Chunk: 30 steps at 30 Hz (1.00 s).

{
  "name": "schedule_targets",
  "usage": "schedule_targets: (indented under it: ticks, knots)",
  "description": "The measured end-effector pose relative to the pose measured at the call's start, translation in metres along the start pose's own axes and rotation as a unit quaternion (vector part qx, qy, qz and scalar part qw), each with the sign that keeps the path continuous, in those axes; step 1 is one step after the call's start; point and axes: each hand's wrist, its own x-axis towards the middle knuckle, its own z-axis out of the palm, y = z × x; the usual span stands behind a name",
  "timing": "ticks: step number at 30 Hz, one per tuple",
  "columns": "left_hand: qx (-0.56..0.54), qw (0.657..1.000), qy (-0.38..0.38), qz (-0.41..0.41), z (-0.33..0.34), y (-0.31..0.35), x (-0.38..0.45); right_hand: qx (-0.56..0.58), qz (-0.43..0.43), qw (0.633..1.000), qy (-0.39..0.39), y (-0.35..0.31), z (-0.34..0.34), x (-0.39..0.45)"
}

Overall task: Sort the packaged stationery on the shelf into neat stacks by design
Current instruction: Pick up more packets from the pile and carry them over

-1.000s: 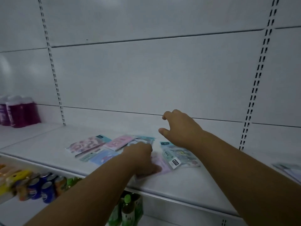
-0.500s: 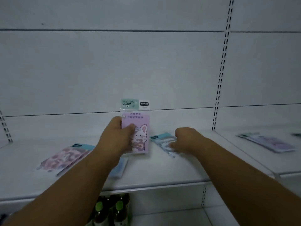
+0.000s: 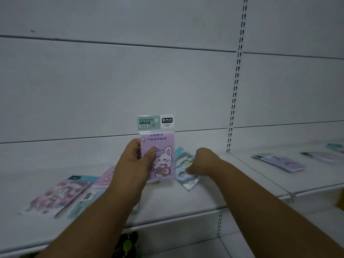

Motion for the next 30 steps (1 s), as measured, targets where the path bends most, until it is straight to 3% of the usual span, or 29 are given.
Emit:
schedule_targets:
  ticks: [3, 8, 13, 23, 30]
  knots:
    - [-0.042, 0.999, -0.006, -0.026, 0.013, -0.003, 0.002, 0.196, -0.003, 0.979, 0.049, 0.017, -0.007, -0.006]
    - [-0.098, 0.992, -0.04, -0.07, 0.053, -0.006, 0.0, 0.403, -0.005, 0.902, 0.157, 0.061, -0.044, -0.025]
    - [-0.07, 0.994, -0.059, -0.066, 0.115, -0.004, 0.002, 0.462, -0.024, 0.862, 0.207, 0.132, -0.089, -0.04]
    - [-0.012, 0.986, -0.126, -0.113, 0.32, -0.015, -0.003, 0.513, -0.038, 0.836, 0.188, 0.292, -0.185, -0.046]
    - [0.063, 0.979, -0.098, -0.167, 0.425, -0.043, 0.017, 0.559, -0.028, 0.816, 0.148, 0.369, -0.222, -0.021]
